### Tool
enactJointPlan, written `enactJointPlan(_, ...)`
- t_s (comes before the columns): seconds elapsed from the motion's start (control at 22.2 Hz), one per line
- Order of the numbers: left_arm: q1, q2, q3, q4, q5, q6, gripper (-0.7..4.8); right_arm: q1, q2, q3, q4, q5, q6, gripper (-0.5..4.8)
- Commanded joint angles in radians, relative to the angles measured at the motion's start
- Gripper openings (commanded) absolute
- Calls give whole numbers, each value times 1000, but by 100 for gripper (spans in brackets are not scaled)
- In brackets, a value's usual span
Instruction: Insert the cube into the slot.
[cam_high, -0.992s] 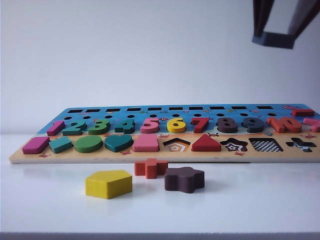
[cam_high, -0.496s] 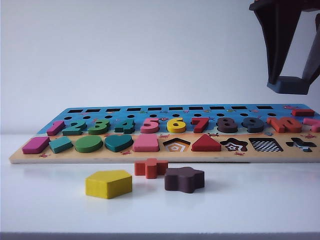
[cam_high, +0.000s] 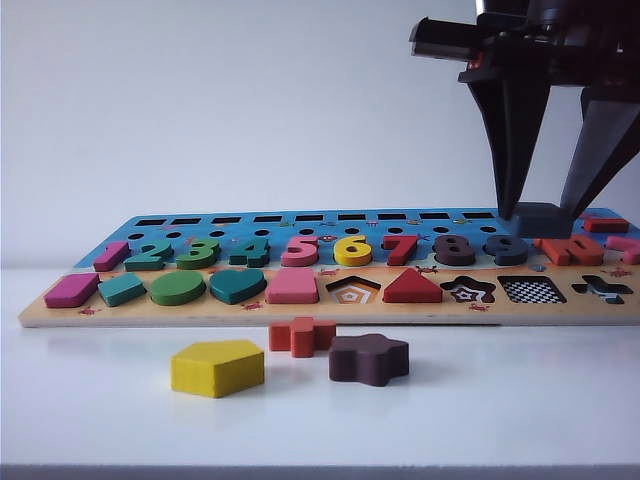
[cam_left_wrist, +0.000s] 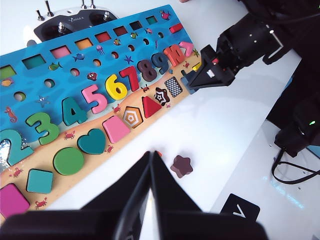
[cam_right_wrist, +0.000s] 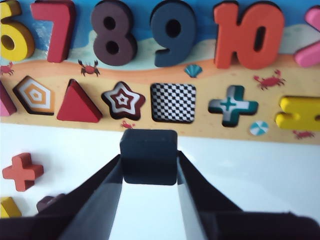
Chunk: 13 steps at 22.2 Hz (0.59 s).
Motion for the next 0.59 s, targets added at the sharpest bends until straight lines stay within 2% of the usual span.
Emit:
enactJointPlan(0.05,-1,1,2,12,5,5,10,-3,21,1,29,2,-11,26)
enactJointPlan(0.59,-1,1,2,12,5,5,10,-78,73,0,55,8,-61,19)
